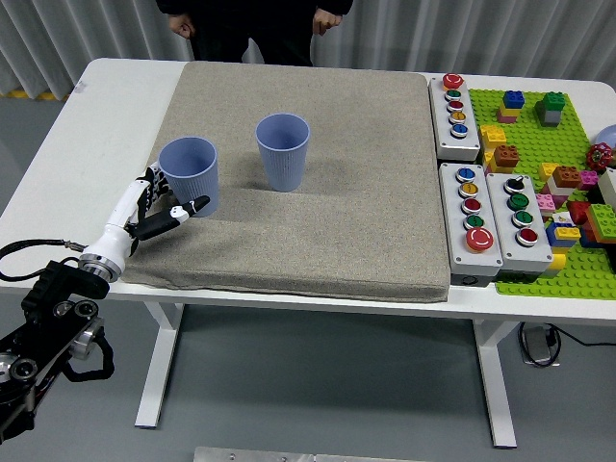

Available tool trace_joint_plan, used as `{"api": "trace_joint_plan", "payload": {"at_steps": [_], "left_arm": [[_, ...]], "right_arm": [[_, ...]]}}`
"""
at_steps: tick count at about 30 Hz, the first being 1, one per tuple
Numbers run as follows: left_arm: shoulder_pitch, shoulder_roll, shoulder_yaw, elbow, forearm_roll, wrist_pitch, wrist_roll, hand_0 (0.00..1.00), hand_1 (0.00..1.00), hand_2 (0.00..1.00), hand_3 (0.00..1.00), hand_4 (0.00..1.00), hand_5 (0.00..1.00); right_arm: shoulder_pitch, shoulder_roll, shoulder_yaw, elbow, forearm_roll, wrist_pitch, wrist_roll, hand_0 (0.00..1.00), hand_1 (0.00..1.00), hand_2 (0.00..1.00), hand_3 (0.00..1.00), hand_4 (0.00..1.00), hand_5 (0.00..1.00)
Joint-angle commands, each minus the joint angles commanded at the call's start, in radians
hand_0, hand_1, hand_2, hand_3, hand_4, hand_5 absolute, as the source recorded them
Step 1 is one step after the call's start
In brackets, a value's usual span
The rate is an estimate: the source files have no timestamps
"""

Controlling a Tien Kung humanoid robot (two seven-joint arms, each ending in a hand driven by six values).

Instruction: Pick cup pour cup place

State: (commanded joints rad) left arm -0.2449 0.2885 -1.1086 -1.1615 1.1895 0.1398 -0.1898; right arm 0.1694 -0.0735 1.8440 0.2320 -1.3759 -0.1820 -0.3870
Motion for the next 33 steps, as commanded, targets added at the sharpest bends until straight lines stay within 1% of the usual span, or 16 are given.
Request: {"api": "trace_joint_plan", "payload": {"at_steps": [2, 4, 7, 9, 13, 17, 22, 33], "left_arm": [[-0.002, 0.0, 0.001, 0.001, 0.0, 0.0, 0.0, 0.936, 0.956, 0.998, 0.998, 0.998, 0.457], [-0.017, -0.003, 0.009, 0.016, 0.001, -0.002, 0.0, 0.936, 0.956, 0.998, 0.998, 0.998, 0.457], [-0.027, -0.005, 0.013, 0.028, 0.0, -0.003, -0.003, 0.935, 0.954, 0.998, 0.998, 0.998, 0.462], [-0.034, -0.005, 0.022, 0.037, -0.014, 0.008, -0.011, 0.935, 0.954, 0.998, 0.998, 0.998, 0.462], [-0.052, -0.002, 0.036, 0.051, -0.023, 0.01, -0.012, 0.936, 0.949, 0.998, 0.998, 0.998, 0.463], [-0.068, -0.001, 0.046, 0.059, -0.025, 0.009, -0.011, 0.932, 0.949, 0.998, 0.998, 0.998, 0.462], [-0.089, -0.006, 0.056, 0.071, -0.03, 0.009, -0.012, 0.932, 0.949, 0.998, 0.998, 0.998, 0.462], [-0.105, -0.015, 0.075, 0.09, -0.044, 0.018, -0.013, 0.929, 0.934, 0.998, 0.998, 0.998, 0.463]], "right_arm": [[0.0, 0.0, 0.0, 0.0, 0.0, 0.0, 0.0, 0.692, 0.66, 0.611, 0.619, 0.013, 0.462], [0.001, -0.001, 0.001, -0.001, -0.001, 0.001, 0.002, 0.692, 0.66, 0.611, 0.619, 0.013, 0.462], [0.002, -0.001, 0.001, -0.001, -0.001, 0.002, 0.002, 0.692, 0.66, 0.611, 0.619, 0.012, 0.464], [0.004, -0.001, 0.001, -0.001, -0.001, 0.003, 0.003, 0.692, 0.66, 0.611, 0.619, 0.012, 0.464], [0.008, -0.002, 0.002, -0.001, 0.0, 0.003, 0.003, 0.692, 0.66, 0.611, 0.62, 0.012, 0.463], [0.013, -0.002, 0.003, -0.001, -0.002, 0.004, 0.002, 0.692, 0.66, 0.611, 0.62, 0.013, 0.464], [0.017, -0.003, 0.0, -0.001, 0.002, 0.003, 0.003, 0.692, 0.66, 0.611, 0.62, 0.013, 0.464], [0.02, -0.004, 0.001, -0.001, -0.001, 0.004, 0.002, 0.692, 0.66, 0.611, 0.621, 0.012, 0.465]]}}
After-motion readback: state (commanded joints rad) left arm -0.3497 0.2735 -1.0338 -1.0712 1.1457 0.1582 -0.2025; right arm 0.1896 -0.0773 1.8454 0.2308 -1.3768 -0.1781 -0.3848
